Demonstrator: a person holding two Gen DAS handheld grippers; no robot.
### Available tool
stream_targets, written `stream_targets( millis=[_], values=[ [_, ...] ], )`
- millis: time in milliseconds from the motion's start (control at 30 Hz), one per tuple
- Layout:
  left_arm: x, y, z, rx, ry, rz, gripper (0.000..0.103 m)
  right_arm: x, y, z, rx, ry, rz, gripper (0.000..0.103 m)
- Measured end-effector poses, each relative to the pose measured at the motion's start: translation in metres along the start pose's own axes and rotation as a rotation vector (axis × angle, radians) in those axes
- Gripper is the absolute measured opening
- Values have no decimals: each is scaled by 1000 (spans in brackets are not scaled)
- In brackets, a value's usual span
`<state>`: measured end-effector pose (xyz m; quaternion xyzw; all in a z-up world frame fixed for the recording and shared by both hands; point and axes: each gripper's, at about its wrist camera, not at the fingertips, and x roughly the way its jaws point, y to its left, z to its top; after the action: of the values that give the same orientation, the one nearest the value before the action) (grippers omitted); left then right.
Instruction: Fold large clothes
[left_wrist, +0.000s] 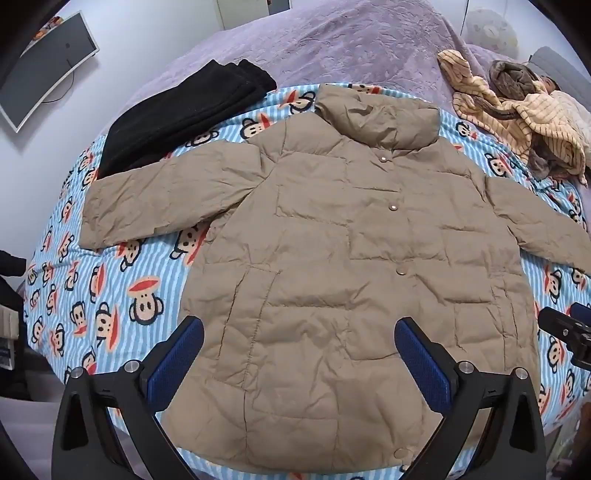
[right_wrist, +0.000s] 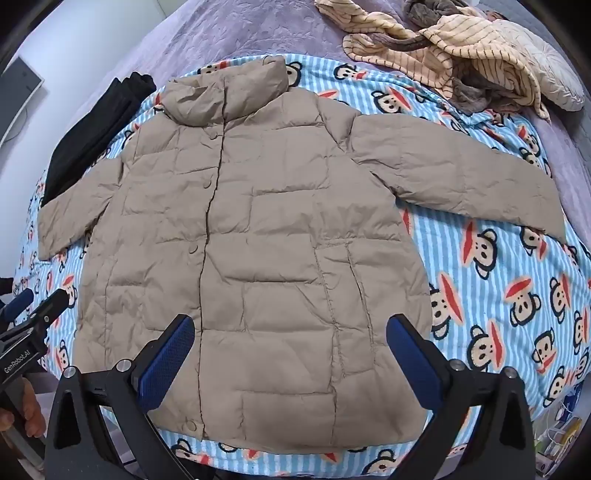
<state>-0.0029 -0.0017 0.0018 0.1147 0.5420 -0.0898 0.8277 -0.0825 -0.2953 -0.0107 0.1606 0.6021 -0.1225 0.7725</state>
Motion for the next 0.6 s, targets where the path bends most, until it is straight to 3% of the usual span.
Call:
stream_targets(
  millis=[100,167,500,600],
  values=[
    [-7,11,-8,-32,-16,-49,103,-4,0,-2,8,-16,-14,103],
    [-10,5,-5,-33,7,-22,103,7,10,-5,-6,-5,-51,103],
    [-13,-11,2,-22,26,-28,103,7,-1,7,-7,28,2,103],
    [-15,-16,3,-10,19,-30,103,7,-4,7,-7,2,30,103]
  ],
)
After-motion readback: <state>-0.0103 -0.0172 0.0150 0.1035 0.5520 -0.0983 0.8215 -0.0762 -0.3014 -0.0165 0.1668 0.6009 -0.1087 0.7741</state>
